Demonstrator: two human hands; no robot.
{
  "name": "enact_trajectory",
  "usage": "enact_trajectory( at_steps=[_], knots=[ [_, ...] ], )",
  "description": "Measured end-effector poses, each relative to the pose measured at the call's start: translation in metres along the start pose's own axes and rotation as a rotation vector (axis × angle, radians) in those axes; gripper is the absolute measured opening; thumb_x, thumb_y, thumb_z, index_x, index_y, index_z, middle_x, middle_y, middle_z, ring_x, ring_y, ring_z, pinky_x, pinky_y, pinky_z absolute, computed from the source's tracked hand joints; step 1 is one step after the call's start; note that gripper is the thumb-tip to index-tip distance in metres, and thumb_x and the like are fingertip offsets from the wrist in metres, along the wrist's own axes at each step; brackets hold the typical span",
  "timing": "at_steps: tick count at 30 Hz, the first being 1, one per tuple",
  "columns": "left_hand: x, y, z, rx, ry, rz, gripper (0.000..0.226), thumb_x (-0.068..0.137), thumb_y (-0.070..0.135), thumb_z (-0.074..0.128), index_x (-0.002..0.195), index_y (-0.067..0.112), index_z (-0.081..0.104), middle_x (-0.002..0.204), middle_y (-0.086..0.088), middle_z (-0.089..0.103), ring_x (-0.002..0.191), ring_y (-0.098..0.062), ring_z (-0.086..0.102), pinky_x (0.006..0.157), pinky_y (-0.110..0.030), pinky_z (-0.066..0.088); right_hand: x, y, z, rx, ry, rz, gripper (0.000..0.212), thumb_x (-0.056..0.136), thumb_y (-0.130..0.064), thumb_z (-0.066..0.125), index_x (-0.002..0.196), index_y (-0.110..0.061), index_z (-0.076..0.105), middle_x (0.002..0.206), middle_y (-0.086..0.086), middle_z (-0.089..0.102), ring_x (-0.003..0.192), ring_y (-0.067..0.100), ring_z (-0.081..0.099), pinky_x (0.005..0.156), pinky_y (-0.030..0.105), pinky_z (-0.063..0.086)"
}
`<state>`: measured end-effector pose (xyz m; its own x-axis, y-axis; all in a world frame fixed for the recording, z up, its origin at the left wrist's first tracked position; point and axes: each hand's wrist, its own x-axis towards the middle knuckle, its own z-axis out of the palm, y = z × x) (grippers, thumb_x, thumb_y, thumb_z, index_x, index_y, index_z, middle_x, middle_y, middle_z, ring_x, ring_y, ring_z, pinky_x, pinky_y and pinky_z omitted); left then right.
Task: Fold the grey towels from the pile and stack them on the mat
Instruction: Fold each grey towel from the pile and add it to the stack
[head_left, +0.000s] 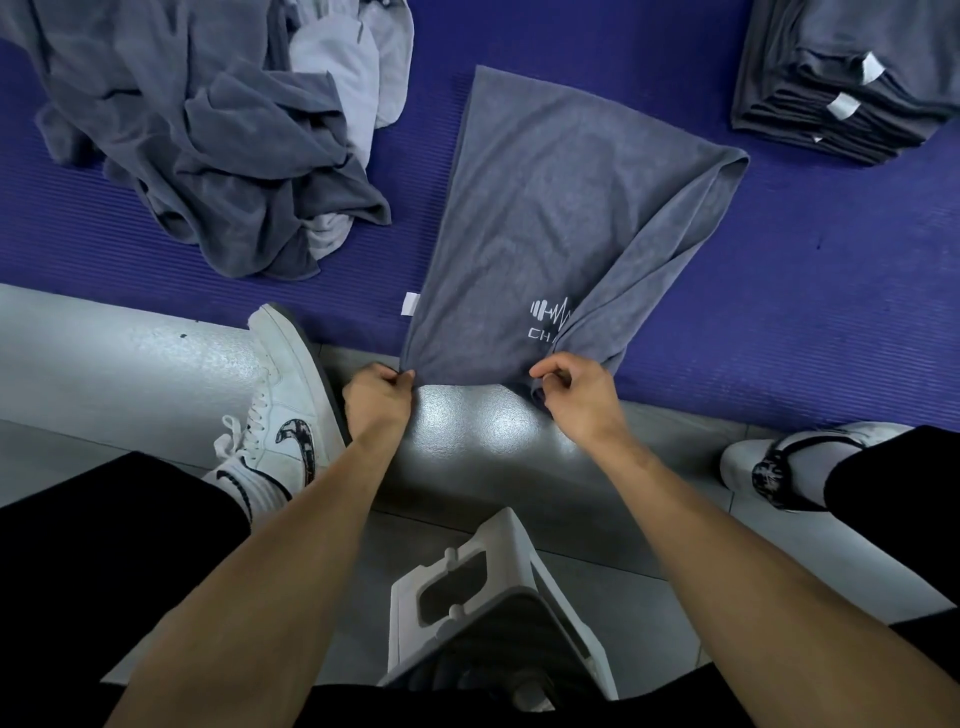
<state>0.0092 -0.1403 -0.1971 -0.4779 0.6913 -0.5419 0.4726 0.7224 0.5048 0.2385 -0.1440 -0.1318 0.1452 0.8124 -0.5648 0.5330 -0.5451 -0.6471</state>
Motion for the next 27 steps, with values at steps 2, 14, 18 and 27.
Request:
enact_trajectory(
  at_steps=[2, 14, 18, 27],
  knots=[
    [-0.001, 0.002, 0.001, 0.04, -0.012, 0.015, 0.023, 0.092, 0.024, 0.068, 0.096, 0.001, 0.073, 0.093, -0.013, 0.073, 0.077, -0.016, 0.059, 0.076, -0.021, 0.042, 0.0, 0.002, -0.001, 0.021, -0.007, 0.011, 0.025, 0.095, -0.002, 0.054, 0.097, -0.018, 0.072, 0.082, -0.012, 0.067, 0.074, 0.004, 0.066, 0.071, 0.02, 0.056],
    [0.002, 0.011, -0.001, 0.2, -0.128, -0.02, 0.027, 0.093, 0.032, 0.064, 0.09, 0.006, 0.069, 0.081, -0.007, 0.067, 0.082, -0.027, 0.068, 0.067, -0.029, 0.047, 0.001, 0.008, -0.006, 0.182, 0.009, 0.059, 0.019, 0.093, 0.0, 0.062, 0.097, -0.015, 0.071, 0.077, -0.009, 0.067, 0.055, -0.006, 0.06, 0.064, 0.009, 0.049],
    [0.003, 0.018, -0.005, 0.269, -0.209, -0.067, 0.03, 0.097, 0.034, 0.058, 0.095, 0.007, 0.071, 0.082, -0.006, 0.061, 0.072, -0.018, 0.058, 0.069, -0.029, 0.044, -0.001, 0.009, -0.01, 0.188, 0.01, 0.056, 0.019, 0.092, -0.001, 0.063, 0.098, -0.017, 0.072, 0.079, -0.008, 0.068, 0.059, -0.005, 0.062, 0.066, 0.009, 0.05],
    [-0.018, 0.015, -0.019, -0.161, -0.201, -0.009, 0.009, 0.096, 0.012, 0.062, 0.087, 0.012, 0.062, 0.072, -0.004, 0.07, 0.057, -0.009, 0.067, 0.063, -0.021, 0.058, -0.002, 0.015, -0.012, 0.21, 0.039, 0.043, 0.019, 0.093, 0.0, 0.06, 0.102, -0.011, 0.071, 0.08, -0.005, 0.067, 0.054, -0.008, 0.06, 0.063, 0.008, 0.05]
  ],
)
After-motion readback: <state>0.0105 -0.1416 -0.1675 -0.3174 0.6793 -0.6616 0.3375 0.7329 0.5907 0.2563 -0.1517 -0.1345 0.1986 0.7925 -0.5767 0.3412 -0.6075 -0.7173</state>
